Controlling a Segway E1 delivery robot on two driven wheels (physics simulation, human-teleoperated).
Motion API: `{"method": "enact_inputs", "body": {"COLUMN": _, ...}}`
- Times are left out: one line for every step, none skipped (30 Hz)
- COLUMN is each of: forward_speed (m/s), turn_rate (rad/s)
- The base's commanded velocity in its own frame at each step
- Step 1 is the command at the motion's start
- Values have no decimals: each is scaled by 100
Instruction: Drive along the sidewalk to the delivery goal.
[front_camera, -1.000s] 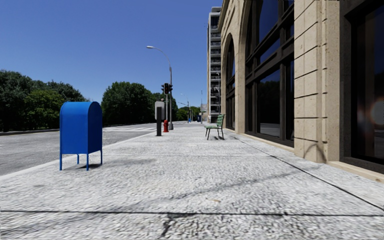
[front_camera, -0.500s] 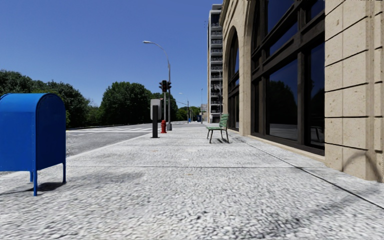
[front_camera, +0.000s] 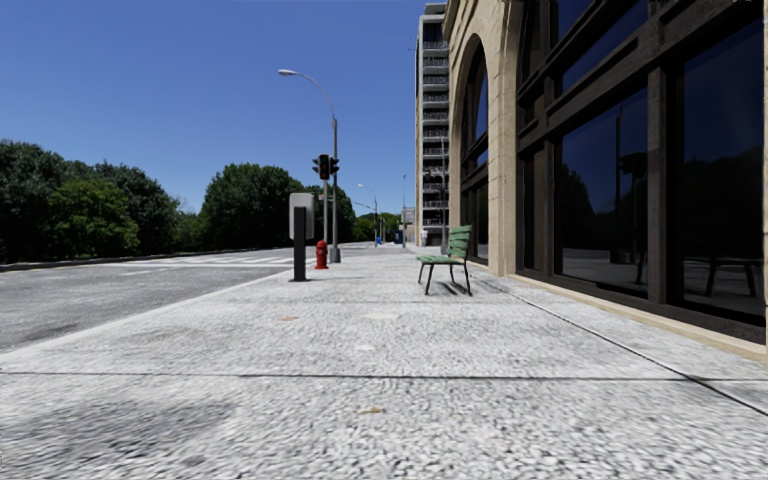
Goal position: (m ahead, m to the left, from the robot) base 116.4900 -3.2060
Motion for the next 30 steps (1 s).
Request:
{"method": "enact_inputs", "body": {"forward_speed": 200, "turn_rate": 0}}
{"method": "enact_inputs", "body": {"forward_speed": 200, "turn_rate": 0}}
{"method": "enact_inputs", "body": {"forward_speed": 200, "turn_rate": 0}}
{"method": "enact_inputs", "body": {"forward_speed": 200, "turn_rate": 0}}
{"method": "enact_inputs", "body": {"forward_speed": 200, "turn_rate": 0}}
{"method": "enact_inputs", "body": {"forward_speed": 200, "turn_rate": 0}}
{"method": "enact_inputs", "body": {"forward_speed": 200, "turn_rate": 0}}
{"method": "enact_inputs", "body": {"forward_speed": 200, "turn_rate": 0}}
{"method": "enact_inputs", "body": {"forward_speed": 200, "turn_rate": 0}}
{"method": "enact_inputs", "body": {"forward_speed": 200, "turn_rate": 0}}
{"method": "enact_inputs", "body": {"forward_speed": 200, "turn_rate": 0}}
{"method": "enact_inputs", "body": {"forward_speed": 200, "turn_rate": 0}}
{"method": "enact_inputs", "body": {"forward_speed": 200, "turn_rate": 0}}
{"method": "enact_inputs", "body": {"forward_speed": 200, "turn_rate": 0}}
{"method": "enact_inputs", "body": {"forward_speed": 200, "turn_rate": 0}}
{"method": "enact_inputs", "body": {"forward_speed": 200, "turn_rate": 0}}
{"method": "enact_inputs", "body": {"forward_speed": 200, "turn_rate": 0}}
{"method": "enact_inputs", "body": {"forward_speed": 200, "turn_rate": 0}}
{"method": "enact_inputs", "body": {"forward_speed": 200, "turn_rate": 0}}
{"method": "enact_inputs", "body": {"forward_speed": 200, "turn_rate": 0}}
{"method": "enact_inputs", "body": {"forward_speed": 200, "turn_rate": 0}}
{"method": "enact_inputs", "body": {"forward_speed": 200, "turn_rate": 0}}
{"method": "enact_inputs", "body": {"forward_speed": 200, "turn_rate": 0}}
{"method": "enact_inputs", "body": {"forward_speed": 200, "turn_rate": 0}}
{"method": "enact_inputs", "body": {"forward_speed": 200, "turn_rate": 0}}
{"method": "enact_inputs", "body": {"forward_speed": 200, "turn_rate": 0}}
{"method": "enact_inputs", "body": {"forward_speed": 200, "turn_rate": 0}}
{"method": "enact_inputs", "body": {"forward_speed": 200, "turn_rate": 0}}
{"method": "enact_inputs", "body": {"forward_speed": 200, "turn_rate": 0}}
{"method": "enact_inputs", "body": {"forward_speed": 200, "turn_rate": 0}}
